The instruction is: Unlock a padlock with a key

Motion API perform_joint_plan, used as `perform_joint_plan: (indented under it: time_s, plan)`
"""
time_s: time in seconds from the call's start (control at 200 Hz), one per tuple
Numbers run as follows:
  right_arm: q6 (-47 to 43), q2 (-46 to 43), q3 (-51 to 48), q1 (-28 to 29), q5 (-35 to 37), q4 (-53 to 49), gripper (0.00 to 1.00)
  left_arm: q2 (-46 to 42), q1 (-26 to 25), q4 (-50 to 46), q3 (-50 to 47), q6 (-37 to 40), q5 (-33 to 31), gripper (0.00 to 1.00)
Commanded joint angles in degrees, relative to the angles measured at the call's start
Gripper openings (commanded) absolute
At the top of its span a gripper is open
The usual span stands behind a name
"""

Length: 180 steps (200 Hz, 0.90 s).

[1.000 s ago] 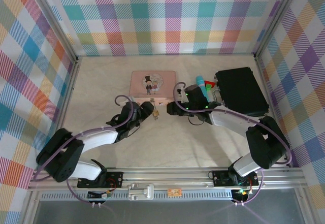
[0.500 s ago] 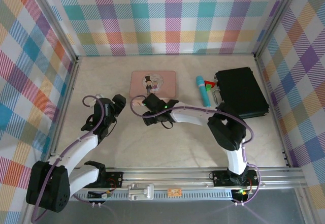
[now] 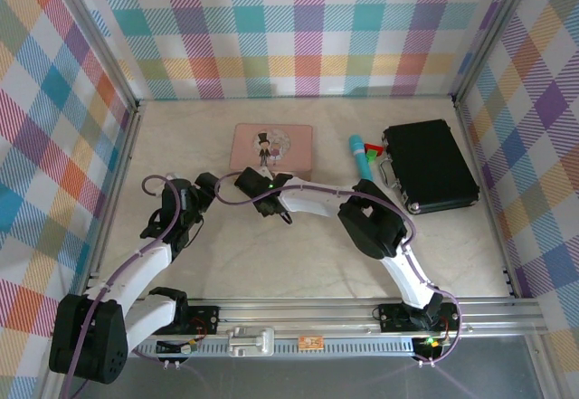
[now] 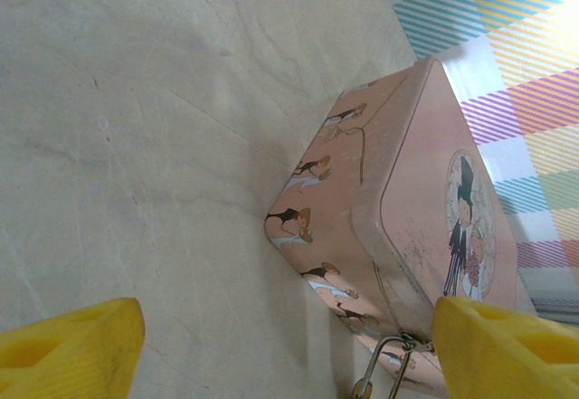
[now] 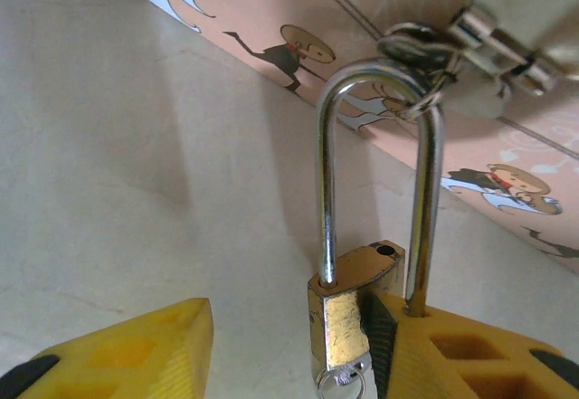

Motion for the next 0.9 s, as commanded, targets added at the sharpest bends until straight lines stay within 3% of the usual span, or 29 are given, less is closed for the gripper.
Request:
perform_joint_plan:
  time_s: [0.0,0.4,0.745,0.895]
  plan:
    - [-1.66,2.17,0.72,0.38,3.49,-2.52,0.45,1.04,1.06,1.1,0.8,1.3,1.59,0.82]
    - [-10.65,3.1,-1.48,1.38,13.74,1.81,0.45,2.53,1.43,1.98,0.96,0.71,2.3,0.82]
    - [-15.66,0.43,-6.84,1.24,11.92,9.66,0.08,2.96,1.86,2.16,3.38,2.23,1.89,0.83]
    - [-22.27,-6.73,-12.06,-0.37,-0.53,15.92,0.02,4.22,1.98,2.89,5.59,5.36,1.4,0.83]
